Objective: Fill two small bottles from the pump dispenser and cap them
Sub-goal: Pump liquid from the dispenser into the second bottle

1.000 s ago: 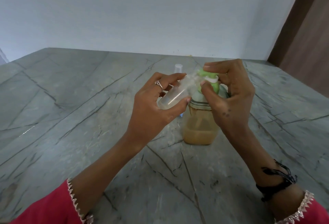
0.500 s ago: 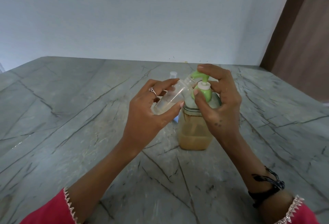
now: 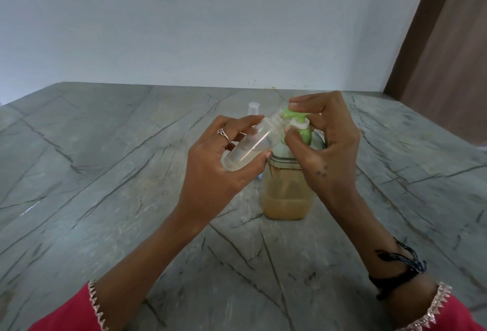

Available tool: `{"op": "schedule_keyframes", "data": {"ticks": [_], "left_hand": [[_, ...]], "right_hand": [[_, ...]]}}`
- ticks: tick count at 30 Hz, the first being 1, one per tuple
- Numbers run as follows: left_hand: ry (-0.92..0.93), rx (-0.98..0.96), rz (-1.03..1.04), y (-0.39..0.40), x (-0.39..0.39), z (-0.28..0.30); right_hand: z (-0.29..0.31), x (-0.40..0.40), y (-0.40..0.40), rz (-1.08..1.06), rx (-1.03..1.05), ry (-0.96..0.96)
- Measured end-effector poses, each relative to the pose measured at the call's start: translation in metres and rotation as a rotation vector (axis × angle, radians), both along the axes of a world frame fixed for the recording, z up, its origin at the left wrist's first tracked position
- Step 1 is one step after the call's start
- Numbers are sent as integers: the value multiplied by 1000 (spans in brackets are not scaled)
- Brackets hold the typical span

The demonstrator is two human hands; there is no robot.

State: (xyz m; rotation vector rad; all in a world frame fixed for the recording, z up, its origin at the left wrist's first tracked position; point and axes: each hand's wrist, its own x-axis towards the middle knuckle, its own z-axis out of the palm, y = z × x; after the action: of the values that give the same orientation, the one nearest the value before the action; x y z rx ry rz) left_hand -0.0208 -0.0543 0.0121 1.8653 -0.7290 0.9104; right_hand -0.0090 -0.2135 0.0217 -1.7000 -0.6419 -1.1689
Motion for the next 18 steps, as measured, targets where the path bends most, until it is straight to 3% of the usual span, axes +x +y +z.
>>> {"op": "schedule_keyframes", "data": {"ticks": [18], "left_hand": [[23, -28, 10, -2, -3, 3]], "right_hand": [[-10, 2, -2, 25, -36, 2]]}}
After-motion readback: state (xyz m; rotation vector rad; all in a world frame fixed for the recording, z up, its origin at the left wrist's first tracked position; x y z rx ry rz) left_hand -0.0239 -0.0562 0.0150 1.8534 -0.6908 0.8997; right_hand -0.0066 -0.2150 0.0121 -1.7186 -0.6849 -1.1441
